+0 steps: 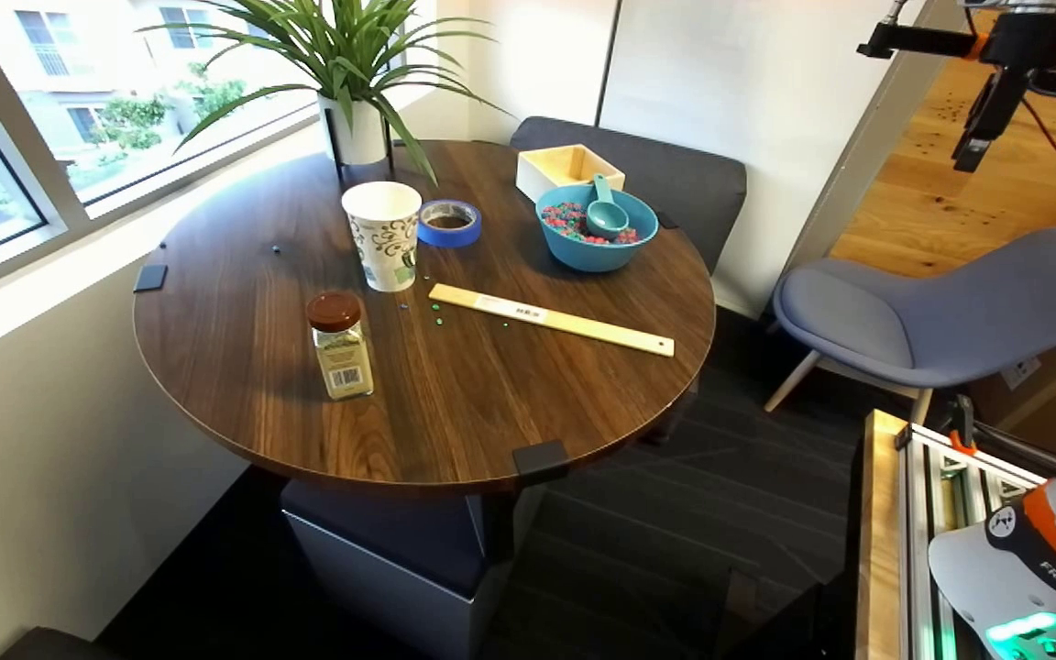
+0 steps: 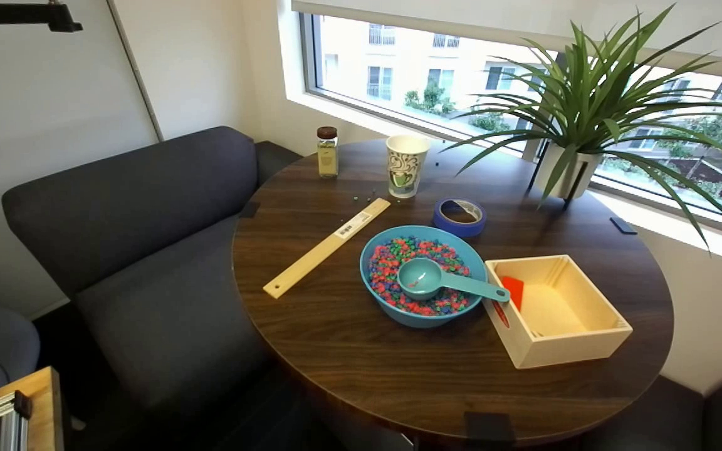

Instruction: Put the blue masking tape in the wooden box

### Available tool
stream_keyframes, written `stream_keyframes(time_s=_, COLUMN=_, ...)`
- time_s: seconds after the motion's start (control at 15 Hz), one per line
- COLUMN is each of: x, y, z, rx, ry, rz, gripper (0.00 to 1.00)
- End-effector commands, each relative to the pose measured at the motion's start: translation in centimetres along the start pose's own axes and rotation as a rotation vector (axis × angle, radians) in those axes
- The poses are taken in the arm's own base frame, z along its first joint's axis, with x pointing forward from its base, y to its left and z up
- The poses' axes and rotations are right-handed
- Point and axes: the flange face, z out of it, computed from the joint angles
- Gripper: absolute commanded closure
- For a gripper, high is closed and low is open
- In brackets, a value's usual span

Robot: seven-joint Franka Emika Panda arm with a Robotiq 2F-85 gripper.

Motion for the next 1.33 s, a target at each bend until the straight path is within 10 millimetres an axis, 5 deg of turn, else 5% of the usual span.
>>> stream_keyframes(time_s=0.0, x=0.6, y=1.1, z=-0.7, rx=-0.022, ry=-0.002, rz=-0.023, gripper=0.0)
stream_keyframes(time_s=0.67, x=2.2, y=1.7, z=-1.1, rx=-0.047, ry=-0.03, rz=-0.049, gripper=0.0)
stream_keyframes(time_s=1.27, x=-3.3, y=-5.8, z=1.5, rx=0.014, ry=-0.139, rz=-0.147, gripper=0.0)
